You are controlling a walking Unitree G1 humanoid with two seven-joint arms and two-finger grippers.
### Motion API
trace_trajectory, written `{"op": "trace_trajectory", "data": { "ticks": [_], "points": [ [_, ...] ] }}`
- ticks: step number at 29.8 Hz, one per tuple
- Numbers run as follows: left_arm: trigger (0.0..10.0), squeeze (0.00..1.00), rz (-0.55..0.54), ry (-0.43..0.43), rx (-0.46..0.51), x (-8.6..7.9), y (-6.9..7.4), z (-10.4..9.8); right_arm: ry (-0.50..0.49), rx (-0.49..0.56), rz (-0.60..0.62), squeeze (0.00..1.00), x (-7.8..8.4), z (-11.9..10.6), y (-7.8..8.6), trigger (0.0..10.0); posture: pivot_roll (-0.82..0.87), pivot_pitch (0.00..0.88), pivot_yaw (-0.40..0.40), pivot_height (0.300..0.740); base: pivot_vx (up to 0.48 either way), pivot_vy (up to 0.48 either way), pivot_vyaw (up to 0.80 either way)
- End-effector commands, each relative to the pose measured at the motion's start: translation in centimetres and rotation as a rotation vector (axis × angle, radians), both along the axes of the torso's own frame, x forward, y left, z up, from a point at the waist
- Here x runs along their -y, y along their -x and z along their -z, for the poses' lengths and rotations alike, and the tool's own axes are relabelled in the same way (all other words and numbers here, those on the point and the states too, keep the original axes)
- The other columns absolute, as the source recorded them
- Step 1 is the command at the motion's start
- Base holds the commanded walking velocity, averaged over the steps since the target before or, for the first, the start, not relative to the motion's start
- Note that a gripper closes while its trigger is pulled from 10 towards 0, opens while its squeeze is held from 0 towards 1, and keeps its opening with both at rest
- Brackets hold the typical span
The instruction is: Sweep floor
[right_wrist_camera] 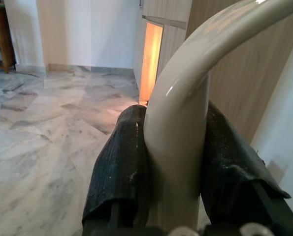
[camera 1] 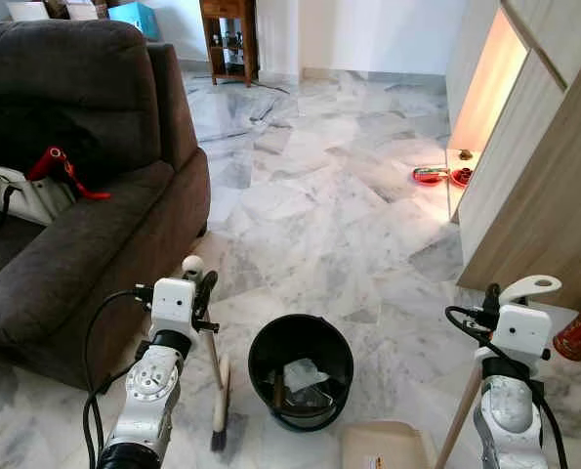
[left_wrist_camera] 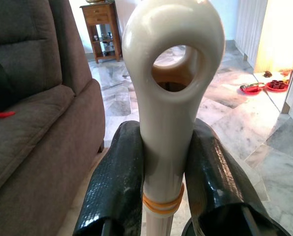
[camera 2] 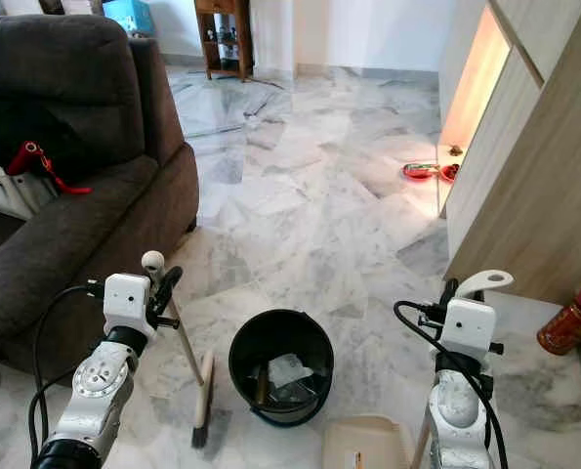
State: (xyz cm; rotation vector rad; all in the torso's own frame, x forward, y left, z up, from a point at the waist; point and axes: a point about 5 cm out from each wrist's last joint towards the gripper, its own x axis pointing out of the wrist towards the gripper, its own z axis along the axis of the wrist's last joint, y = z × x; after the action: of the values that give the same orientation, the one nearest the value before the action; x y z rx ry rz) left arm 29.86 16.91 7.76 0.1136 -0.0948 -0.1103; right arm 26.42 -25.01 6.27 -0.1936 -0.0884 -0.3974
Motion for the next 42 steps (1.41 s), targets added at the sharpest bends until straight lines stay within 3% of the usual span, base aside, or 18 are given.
{"op": "trace_trajectory", "data": {
  "ticks": [1, 42],
  "points": [
    [10.0, 0.0, -0.004, 0.007, 0.039, -0.22, -0.27, -0.92, -0.007, 0.028, 0.001, 0.0, 0.34, -0.37, -0.2, 10.0, -0.03, 0.0, 0.032, 0.74, -0.251, 0.0, 0.0],
    [10.0, 0.0, -0.001, 0.012, 0.043, 0.12, -0.69, -1.26, -0.038, 0.015, 0.007, 0.0, 0.67, 0.49, -0.12, 10.0, -0.03, 0.0, 0.035, 0.74, -0.28, 0.0, -0.05]
  ]
}}
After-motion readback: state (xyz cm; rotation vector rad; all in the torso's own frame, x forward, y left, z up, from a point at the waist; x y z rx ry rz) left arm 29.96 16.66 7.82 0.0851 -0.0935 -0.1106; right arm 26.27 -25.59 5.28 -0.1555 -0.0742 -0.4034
